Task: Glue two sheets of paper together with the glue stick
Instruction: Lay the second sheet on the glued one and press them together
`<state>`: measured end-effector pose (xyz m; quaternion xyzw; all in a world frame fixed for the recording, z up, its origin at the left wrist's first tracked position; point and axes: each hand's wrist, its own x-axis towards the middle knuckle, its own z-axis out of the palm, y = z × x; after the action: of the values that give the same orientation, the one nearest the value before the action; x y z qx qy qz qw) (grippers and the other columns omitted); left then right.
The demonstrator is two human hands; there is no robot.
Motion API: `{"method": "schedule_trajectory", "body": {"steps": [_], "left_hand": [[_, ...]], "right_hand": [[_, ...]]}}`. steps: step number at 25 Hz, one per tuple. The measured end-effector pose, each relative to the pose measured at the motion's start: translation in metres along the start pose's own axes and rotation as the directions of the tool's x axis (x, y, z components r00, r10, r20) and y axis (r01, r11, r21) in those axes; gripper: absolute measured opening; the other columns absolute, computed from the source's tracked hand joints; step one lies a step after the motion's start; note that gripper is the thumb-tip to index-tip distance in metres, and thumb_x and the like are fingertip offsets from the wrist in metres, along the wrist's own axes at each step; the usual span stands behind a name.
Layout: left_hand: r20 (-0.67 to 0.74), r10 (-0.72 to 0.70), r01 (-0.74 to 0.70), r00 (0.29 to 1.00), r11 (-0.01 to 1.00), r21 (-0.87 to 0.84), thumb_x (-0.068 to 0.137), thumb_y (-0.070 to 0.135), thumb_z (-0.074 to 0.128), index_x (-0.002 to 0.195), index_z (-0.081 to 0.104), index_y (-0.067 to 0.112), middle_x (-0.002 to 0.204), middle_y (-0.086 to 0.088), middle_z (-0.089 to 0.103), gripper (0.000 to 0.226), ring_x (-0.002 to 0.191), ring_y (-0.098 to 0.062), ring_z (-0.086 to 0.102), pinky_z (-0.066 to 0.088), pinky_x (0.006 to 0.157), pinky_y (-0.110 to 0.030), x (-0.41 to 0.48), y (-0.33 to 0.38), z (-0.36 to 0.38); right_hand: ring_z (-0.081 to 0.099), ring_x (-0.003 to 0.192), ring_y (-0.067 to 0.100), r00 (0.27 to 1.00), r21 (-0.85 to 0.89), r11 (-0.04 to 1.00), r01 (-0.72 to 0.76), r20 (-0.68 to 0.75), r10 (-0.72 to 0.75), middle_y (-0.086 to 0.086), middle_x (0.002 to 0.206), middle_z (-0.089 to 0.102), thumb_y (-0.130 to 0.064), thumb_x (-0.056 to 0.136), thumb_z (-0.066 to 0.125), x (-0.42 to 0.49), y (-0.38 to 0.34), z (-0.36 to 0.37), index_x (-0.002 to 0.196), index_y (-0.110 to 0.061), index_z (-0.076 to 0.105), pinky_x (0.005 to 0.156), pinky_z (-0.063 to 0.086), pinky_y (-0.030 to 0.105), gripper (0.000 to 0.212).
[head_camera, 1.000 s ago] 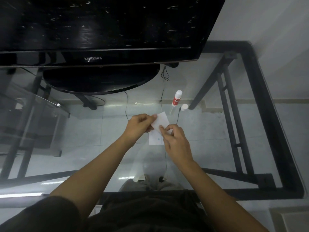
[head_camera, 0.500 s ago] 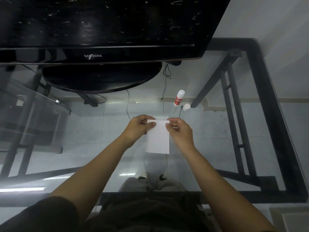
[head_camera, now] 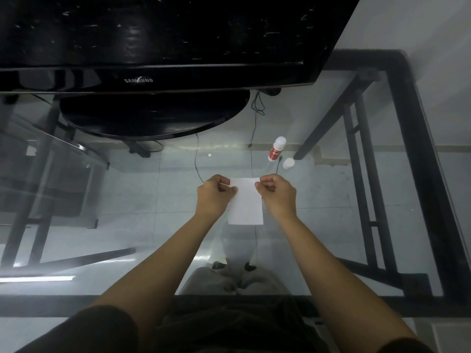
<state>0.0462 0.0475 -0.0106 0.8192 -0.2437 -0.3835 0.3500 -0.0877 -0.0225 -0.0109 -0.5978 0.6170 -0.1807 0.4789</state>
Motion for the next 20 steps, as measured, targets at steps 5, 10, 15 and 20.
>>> {"method": "schedule_trajectory", "body": {"steps": [5,10,15,20], "left_hand": [[-0.031,0.021,-0.019,0.999,0.997,0.073,0.080,0.018,0.069,0.085,0.061,0.010,0.067,0.003,0.059,0.012,0.068,-0.018,0.059,0.045,0.060,-0.019,0.003,-0.005,0.006],[-0.042,0.015,-0.010,0.999,0.994,0.113,0.080,0.019,0.068,0.084,0.060,0.011,0.071,0.000,0.060,0.011,0.068,-0.017,0.058,0.041,0.057,-0.015,0.005,-0.003,0.007],[-0.052,0.005,0.001,0.999,0.992,0.124,0.080,0.017,0.068,0.086,0.062,0.008,0.069,0.000,0.059,0.013,0.066,-0.014,0.055,0.038,0.055,-0.012,0.005,0.000,0.008],[-0.097,-0.004,0.020,0.995,0.986,0.165,0.079,0.015,0.066,0.088,0.060,0.005,0.068,0.001,0.057,0.015,0.064,-0.014,0.053,0.040,0.057,-0.018,0.004,0.003,0.012]], "right_hand": [[0.058,0.072,0.007,1.000,-0.012,1.000,-0.001,-0.009,0.001,-0.004,0.082,0.063,-0.017,0.084,0.066,0.002,0.005,0.003,0.094,-0.010,0.065,0.062,0.038,0.004,0.012],[0.057,0.071,0.008,0.999,-0.025,1.000,-0.004,-0.040,0.003,-0.003,0.082,0.064,-0.017,0.085,0.066,0.001,0.004,0.005,0.093,-0.009,0.065,0.058,0.037,0.002,0.012],[0.058,0.074,0.010,0.998,-0.038,0.999,-0.015,-0.066,0.012,0.006,0.090,0.070,-0.017,0.085,0.065,0.001,0.001,0.006,0.095,-0.007,0.066,0.065,0.039,0.010,0.014],[0.057,0.072,0.010,0.995,-0.072,0.997,-0.004,-0.096,-0.003,0.007,0.090,0.071,-0.017,0.085,0.066,-0.001,0.000,0.009,0.093,-0.007,0.065,0.067,0.042,0.016,0.013]]}}
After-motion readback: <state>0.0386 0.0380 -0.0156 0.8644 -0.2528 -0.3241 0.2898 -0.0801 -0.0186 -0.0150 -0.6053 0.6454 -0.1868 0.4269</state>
